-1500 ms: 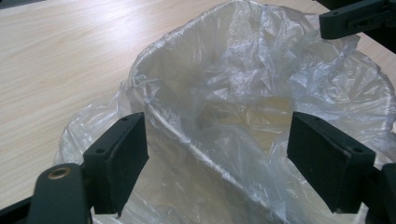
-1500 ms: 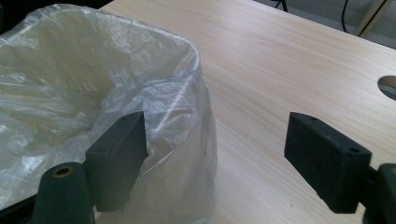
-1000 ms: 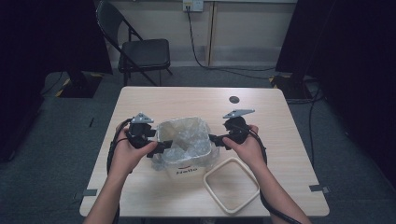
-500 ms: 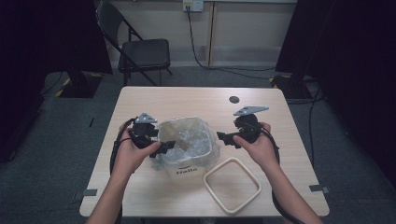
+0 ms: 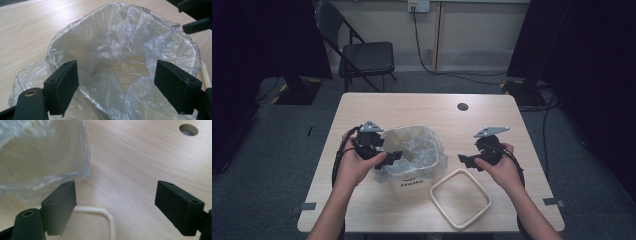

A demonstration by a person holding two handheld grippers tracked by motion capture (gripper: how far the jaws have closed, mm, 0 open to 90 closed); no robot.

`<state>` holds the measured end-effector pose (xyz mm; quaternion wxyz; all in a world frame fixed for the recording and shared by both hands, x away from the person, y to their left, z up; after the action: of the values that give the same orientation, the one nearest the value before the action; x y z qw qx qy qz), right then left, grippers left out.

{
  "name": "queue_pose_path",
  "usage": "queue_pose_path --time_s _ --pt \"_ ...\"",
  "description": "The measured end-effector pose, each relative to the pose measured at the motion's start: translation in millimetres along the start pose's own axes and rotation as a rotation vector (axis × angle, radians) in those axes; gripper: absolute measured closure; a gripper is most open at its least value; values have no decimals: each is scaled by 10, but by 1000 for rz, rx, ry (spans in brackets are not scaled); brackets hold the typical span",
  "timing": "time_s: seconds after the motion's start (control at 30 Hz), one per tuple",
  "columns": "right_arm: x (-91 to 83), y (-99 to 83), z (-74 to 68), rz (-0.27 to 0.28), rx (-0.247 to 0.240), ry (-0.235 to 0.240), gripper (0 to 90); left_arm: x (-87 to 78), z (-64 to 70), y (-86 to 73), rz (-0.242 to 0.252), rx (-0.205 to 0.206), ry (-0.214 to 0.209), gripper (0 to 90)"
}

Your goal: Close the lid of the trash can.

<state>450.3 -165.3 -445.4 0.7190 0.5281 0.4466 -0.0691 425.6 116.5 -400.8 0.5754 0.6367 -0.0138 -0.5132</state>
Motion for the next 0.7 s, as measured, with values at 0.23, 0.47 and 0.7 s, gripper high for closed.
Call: queue_pose_path --time_s 0.23,0.47,0.7 --pt "143 -273 78 -38 12 -6 169 -24 6 0 0 6 3 188" --pt "264 -488 78 -75 -13 0 246 -18 -11 -16 0 4 1 188" --pt "451 -720 51 -130 -32 7 360 8 -26 -38 -2 -9 -1 188"
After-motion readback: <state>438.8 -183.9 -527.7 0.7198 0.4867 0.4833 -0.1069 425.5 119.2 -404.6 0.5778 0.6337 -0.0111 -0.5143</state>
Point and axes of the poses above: each handheld gripper's, and its own axes: x roughly forward along the jaws, y roughly out of its top, z roughly to its right, the point moved 8 cm from there along x, roughly forward along the jaws, and after that the axes turned 4 degrees about -y, right-handed, at the moved point
